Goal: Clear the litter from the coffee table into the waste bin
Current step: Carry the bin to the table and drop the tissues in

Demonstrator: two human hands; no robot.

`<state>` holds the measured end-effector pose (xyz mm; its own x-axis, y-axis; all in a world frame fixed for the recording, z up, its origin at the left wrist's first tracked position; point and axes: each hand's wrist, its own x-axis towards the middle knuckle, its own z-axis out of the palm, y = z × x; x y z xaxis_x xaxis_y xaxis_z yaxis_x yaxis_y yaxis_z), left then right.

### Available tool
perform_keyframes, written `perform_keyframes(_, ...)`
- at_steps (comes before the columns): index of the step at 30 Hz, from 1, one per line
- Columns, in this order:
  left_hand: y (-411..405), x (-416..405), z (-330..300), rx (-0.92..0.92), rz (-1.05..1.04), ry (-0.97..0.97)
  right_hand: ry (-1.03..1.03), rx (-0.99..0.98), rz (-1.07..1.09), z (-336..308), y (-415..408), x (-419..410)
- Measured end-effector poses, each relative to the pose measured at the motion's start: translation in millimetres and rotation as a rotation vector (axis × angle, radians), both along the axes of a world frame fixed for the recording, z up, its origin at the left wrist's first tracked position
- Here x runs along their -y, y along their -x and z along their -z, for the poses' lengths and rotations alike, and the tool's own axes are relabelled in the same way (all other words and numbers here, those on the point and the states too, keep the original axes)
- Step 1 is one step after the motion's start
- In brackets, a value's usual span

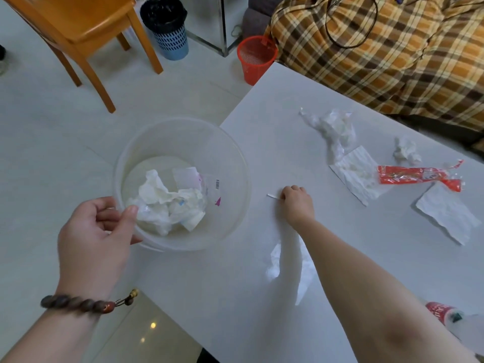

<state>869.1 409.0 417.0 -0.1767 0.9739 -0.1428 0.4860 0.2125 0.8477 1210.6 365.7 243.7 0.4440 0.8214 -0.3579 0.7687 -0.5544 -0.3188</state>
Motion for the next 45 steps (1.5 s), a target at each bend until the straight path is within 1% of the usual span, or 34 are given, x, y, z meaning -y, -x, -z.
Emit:
perform_keyframes(1, -2, 2, -3, -0.010, 0.000, 0.006, -0.012, -0.028, 0.020, -7, 3, 3)
perform_keyframes(3, -7, 6, -9, -0.025, 0.001, 0.022, -0.101, -0.090, 0.085, -28, 10, 10)
perform_keyframes(7, -22, 14, -26, -0.079, 0.037, 0.053, -0.398, -0.233, 0.172, -103, 29, 24)
perform_keyframes(10, -31, 22, -45, -0.101, 0.080, 0.088, -0.556, -0.271, 0.135, -173, 53, 35)
perform_keyframes(13, -37, 38, -71, -0.080, 0.111, 0.131, -0.630, -0.276, 0.063, -229, 82, 44)
perform_keyframes(17, -40, 60, -99, -0.025, 0.156, 0.156, -0.590, -0.262, 0.007, -264, 110, 55)
perform_keyframes(19, -39, 71, -110, 0.025, 0.184, 0.167, -0.538, -0.243, 0.012, -273, 118, 64)
perform_keyframes(24, -36, 92, -124, 0.060, 0.246, 0.173, -0.382, -0.261, 0.061, -284, 120, 89)
perform_keyframes(28, -35, 99, -126, 0.047, 0.309, 0.183, -0.421, -0.183, 0.130, -290, 111, 120)
perform_keyframes(32, -41, 105, -120, 0.024, 0.376, 0.185, -0.487, -0.148, 0.296, -290, 101, 173)
perform_keyframes(35, -52, 110, -116, 0.017, 0.431, 0.187, -0.484, -0.095, 0.441, -287, 92, 229)
perform_keyframes(40, -84, 127, -116, 0.031, 0.549, 0.220, -0.391, -0.011, 0.702, -283, 77, 340)
perform_keyframes(45, -118, 154, -122, 0.032, 0.649, 0.210, -0.274, 0.048, 0.852, -286, 70, 440)
